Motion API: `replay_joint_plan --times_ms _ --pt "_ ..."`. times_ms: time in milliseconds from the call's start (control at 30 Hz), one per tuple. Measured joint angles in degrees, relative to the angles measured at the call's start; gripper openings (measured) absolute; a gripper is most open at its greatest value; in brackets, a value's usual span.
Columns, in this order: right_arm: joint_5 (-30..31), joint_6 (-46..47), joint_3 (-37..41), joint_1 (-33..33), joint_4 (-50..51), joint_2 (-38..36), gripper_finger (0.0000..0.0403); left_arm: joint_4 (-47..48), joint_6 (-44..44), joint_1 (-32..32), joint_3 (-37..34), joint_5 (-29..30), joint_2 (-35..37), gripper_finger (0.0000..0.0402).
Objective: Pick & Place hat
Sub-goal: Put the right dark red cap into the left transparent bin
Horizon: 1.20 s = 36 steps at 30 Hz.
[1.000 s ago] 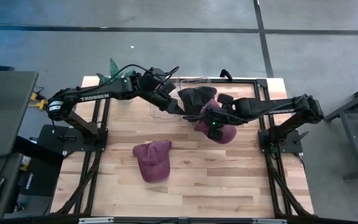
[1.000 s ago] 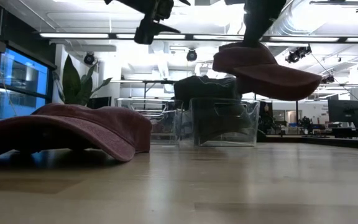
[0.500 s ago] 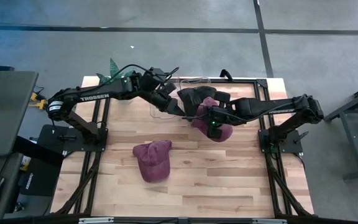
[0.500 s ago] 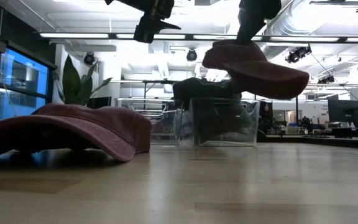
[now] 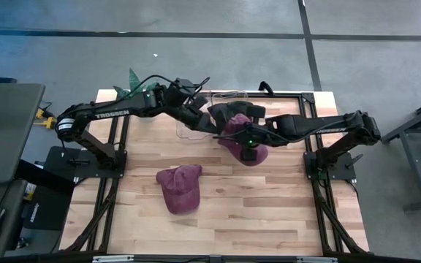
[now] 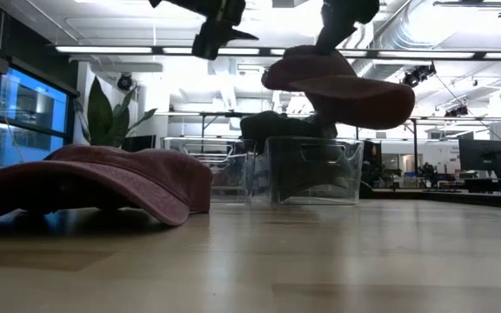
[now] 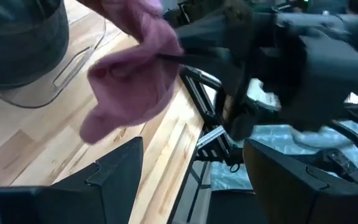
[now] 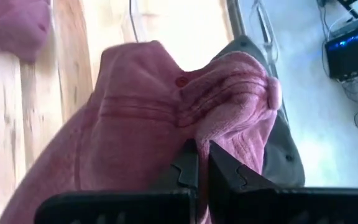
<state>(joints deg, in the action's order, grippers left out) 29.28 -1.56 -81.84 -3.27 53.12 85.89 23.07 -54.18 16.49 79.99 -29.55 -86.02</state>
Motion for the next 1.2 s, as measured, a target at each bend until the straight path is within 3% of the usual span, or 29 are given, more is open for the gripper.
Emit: replay_joint_plan --times_ms 133,567,900,1200 --pt "-2.6 0.2 -1.5 0.0 -0.7 0.0 0.0000 0.8 0.6 0.0 -0.1 1.2 -0.6 0.0269" --pt "-7.0 0.0 -8.4 0.4 -0.6 -0.1 0.0000 0.2 15.0 0.0 0.0 9.9 -0.4 0.0269" --pt "-7.5 0.0 -8.9 1.5 -1.1 -0.1 0.0000 -6.6 15.0 0.0 0.0 6.4 -0.4 0.0269" --pt "-8.9 0.1 -8.9 3.0 -4.1 0.0 0.0000 -6.9 15.4 0.0 0.0 6.0 -0.4 0.0269"
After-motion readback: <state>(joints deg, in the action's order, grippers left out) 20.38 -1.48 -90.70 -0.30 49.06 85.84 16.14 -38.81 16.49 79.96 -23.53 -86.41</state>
